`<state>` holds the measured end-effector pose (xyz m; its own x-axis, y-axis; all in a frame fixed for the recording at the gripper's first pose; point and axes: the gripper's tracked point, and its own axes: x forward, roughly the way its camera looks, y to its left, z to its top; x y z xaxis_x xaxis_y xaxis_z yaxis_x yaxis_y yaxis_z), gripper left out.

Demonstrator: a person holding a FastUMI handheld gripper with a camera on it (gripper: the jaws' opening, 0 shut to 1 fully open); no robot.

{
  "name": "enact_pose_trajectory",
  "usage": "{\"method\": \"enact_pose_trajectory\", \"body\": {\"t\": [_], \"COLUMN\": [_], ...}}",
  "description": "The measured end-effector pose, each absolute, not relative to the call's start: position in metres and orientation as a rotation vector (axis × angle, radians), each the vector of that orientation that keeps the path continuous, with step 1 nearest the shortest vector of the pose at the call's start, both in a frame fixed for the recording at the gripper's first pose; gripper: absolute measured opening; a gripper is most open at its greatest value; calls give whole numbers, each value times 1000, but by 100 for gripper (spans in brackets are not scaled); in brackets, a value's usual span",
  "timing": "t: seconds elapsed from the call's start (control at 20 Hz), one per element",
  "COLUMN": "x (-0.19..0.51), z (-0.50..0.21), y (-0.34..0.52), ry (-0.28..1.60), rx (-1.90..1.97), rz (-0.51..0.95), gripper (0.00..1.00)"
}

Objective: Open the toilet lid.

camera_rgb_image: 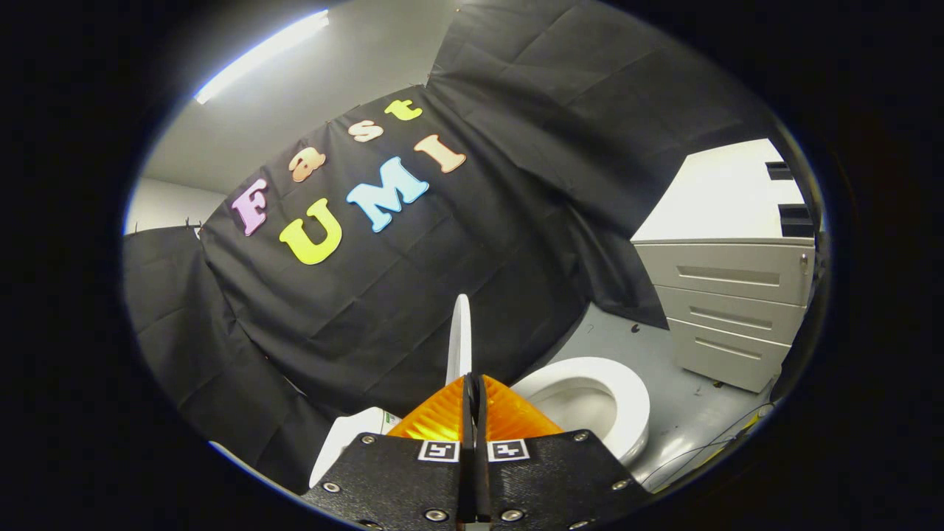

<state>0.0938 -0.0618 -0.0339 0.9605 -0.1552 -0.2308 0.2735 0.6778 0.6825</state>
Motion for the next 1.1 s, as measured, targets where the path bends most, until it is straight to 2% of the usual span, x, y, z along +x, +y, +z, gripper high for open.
{"method": "enact_pose_trajectory", "body": {"t": [1.1], "x": [112], "z": [54], "y": [36], "ry": [81], "rx": [466], "rz": [-168], "gripper": [0]}}
